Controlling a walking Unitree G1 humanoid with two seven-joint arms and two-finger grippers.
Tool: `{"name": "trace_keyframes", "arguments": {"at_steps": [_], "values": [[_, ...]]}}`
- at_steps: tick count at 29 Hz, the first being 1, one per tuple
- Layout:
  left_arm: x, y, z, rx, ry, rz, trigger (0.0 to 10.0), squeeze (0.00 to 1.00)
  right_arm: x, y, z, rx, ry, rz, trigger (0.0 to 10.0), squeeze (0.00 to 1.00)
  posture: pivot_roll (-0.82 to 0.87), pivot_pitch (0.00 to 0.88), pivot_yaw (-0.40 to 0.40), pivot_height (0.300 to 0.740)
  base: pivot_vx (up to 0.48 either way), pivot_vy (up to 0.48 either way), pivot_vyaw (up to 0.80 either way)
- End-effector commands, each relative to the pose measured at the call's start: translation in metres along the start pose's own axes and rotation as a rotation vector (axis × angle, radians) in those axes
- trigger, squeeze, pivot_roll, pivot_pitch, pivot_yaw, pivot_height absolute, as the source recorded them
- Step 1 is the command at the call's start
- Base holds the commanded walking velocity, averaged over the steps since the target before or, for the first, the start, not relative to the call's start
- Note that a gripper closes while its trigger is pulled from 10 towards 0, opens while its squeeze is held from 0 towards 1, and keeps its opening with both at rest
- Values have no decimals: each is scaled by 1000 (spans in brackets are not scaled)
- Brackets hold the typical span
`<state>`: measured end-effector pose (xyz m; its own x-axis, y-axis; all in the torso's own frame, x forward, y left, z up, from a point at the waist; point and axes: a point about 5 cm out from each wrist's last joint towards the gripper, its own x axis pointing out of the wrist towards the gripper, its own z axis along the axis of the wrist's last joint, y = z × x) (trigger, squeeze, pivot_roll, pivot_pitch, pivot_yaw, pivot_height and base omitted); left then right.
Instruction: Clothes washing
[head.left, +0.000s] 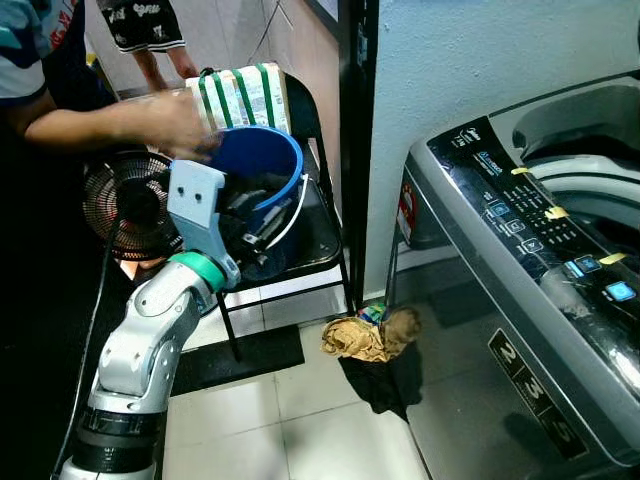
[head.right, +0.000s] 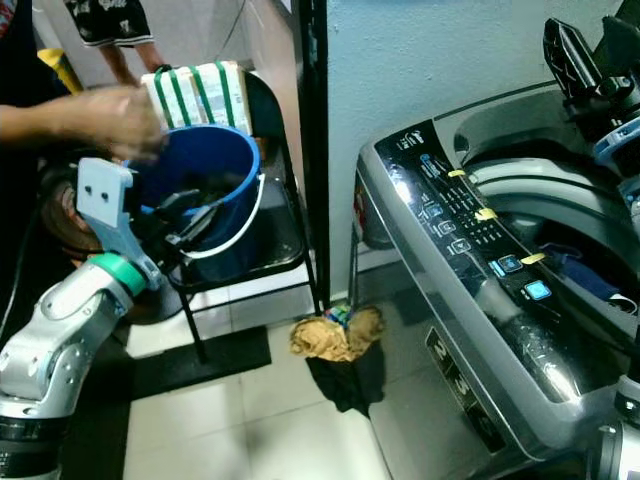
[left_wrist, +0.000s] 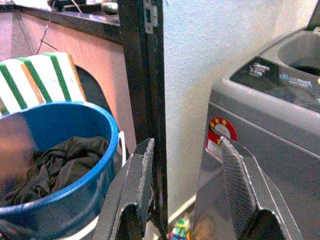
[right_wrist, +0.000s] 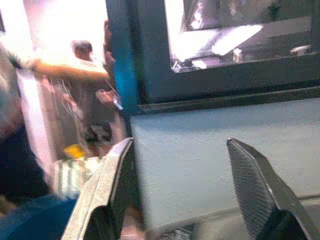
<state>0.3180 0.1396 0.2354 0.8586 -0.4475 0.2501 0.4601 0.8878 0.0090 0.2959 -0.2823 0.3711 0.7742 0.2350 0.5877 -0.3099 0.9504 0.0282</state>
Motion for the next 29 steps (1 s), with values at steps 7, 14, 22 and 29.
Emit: {"name": "trace_keyframes", "arguments": {"at_steps": [7,14,22,29], "values": [[15,-13,-15,-42,20,3,10000,0,-25,99,-143,178,342,47,10000,0,71,4,114,740,0,0,0],[2,-13,-48,-57,119,94,10000,0,-66,127,-199,224,472,35,10000,0,73,3,94,740,0,0,0],[-12,-20,-65,-68,165,107,10000,0,-89,127,-215,278,500,1,10000,0,81,0,76,740,0,0,0],[-12,-18,-64,-75,141,142,10000,0,-99,122,-221,235,478,-149,10000,0,90,0,91,740,0,0,0]]}}
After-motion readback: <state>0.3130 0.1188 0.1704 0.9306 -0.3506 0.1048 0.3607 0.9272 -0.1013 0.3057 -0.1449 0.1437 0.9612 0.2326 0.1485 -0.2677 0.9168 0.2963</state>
